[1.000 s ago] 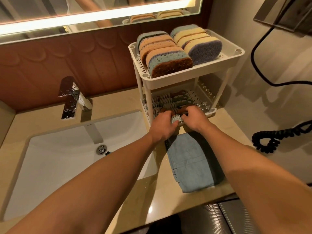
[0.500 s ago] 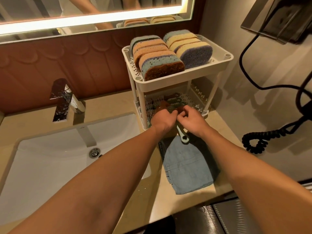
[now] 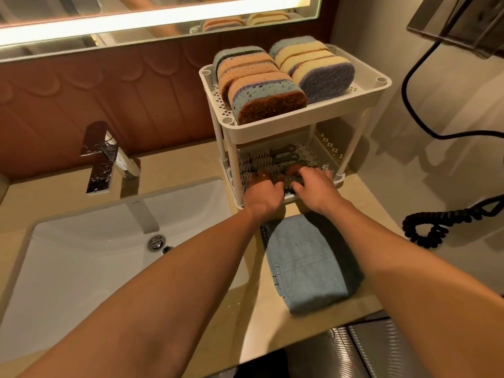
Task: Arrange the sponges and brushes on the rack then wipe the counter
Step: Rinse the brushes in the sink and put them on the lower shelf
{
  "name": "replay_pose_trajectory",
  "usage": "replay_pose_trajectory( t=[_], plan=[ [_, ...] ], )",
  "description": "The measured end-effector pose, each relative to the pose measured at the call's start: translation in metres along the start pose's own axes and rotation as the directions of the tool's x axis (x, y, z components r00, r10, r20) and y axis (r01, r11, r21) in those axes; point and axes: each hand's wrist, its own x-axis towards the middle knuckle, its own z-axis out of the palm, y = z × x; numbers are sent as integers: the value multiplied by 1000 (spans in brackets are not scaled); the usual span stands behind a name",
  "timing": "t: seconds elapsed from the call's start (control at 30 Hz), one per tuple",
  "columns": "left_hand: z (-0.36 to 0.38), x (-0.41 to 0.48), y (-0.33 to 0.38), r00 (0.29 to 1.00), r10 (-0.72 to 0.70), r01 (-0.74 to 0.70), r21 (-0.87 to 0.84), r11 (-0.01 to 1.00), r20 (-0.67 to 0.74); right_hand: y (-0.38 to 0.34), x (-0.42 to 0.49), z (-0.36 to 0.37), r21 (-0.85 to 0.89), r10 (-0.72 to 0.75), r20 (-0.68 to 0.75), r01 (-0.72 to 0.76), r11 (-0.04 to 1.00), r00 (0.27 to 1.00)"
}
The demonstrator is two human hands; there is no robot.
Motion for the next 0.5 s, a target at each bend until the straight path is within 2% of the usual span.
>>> replay_pose_trajectory(
  t=[0.13, 0.5],
  plan=[
    [4, 0, -9, 997, 70, -70, 50, 996, -16, 4, 5, 2, -90, -10, 40, 14, 996, 999],
    [3, -8, -18, 967, 253, -253, 307, 917, 39, 14, 10, 7, -157, -29, 86, 43, 987, 996]
  ],
)
